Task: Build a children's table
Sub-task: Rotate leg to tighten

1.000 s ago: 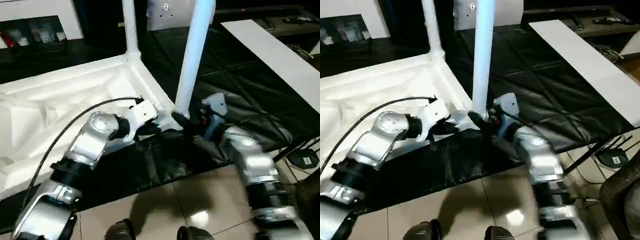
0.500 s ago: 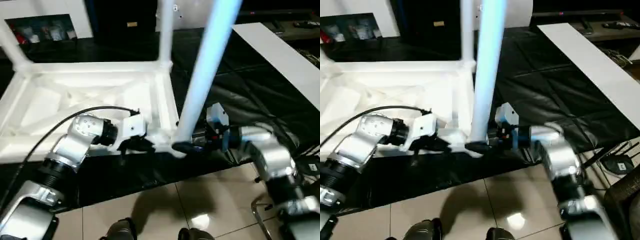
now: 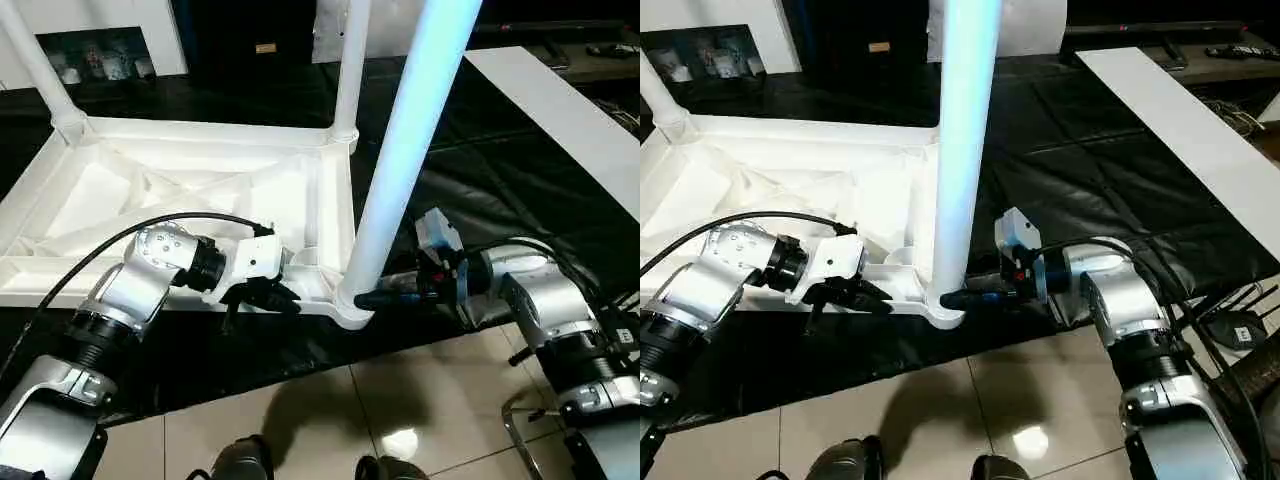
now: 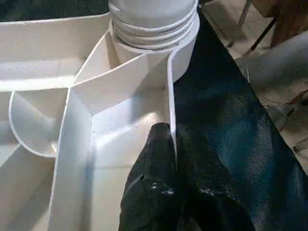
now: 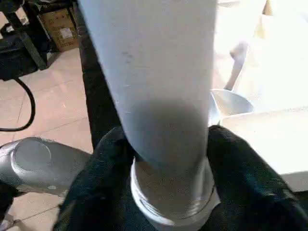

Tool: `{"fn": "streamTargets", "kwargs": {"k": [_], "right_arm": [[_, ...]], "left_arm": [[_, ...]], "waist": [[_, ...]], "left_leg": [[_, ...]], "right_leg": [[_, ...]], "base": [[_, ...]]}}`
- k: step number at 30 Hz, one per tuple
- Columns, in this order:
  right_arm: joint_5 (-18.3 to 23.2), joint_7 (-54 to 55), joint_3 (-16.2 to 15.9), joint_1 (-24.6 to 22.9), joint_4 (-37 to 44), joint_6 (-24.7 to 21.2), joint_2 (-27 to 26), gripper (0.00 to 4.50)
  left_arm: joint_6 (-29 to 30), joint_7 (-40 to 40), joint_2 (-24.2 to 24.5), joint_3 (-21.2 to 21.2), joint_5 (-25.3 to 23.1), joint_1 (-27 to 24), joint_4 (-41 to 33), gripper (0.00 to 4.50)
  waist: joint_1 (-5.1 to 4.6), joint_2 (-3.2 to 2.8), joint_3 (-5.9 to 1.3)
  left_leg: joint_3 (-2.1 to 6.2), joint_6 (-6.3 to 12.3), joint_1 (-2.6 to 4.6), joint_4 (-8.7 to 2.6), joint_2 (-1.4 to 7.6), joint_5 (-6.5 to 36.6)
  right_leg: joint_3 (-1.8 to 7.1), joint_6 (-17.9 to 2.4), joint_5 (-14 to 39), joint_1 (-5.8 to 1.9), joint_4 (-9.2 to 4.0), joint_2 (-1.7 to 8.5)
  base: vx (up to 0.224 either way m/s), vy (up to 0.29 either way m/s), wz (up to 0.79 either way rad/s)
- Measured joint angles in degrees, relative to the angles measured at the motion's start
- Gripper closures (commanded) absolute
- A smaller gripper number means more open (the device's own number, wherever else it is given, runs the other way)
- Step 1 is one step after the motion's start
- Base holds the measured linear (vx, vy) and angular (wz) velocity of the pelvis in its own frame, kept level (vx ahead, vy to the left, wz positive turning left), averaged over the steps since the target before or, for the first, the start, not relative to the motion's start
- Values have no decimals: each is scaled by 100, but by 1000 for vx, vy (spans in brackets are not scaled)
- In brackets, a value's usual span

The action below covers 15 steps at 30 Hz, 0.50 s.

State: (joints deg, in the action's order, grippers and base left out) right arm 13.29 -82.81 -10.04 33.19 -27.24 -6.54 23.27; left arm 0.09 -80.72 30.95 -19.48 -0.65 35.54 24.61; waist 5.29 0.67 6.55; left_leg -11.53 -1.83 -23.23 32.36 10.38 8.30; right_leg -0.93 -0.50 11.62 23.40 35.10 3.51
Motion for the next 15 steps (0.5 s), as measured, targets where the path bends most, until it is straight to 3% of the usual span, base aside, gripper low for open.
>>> {"fn": "streamTargets", "kwargs": {"k": [2,9,15], "right_arm": [[0,-20,-15,0,0,26,0,250],[10,-11,-29,-51,68,19,3,259],[69,465,80,-439,572,-324,-154,259]], "left_arm": [[-31,-20,6,0,0,0,7,450],[-52,-28,5,0,0,2,44,450],[159,5,-74,29,49,2,39,450]], "waist": [[2,0,0],[7,0,0],[13,-1,0]], "left_leg": [[0,0,0,1,0,0],[0,0,1,0,0,0],[0,-1,12,0,1,0]], "right_leg": [[0,0,0,0,0,0],[0,0,0,-1,0,0],[0,-2,-1,-6,5,0]], "base": [[0,0,0],[0,0,0],[0,0,0]]}}
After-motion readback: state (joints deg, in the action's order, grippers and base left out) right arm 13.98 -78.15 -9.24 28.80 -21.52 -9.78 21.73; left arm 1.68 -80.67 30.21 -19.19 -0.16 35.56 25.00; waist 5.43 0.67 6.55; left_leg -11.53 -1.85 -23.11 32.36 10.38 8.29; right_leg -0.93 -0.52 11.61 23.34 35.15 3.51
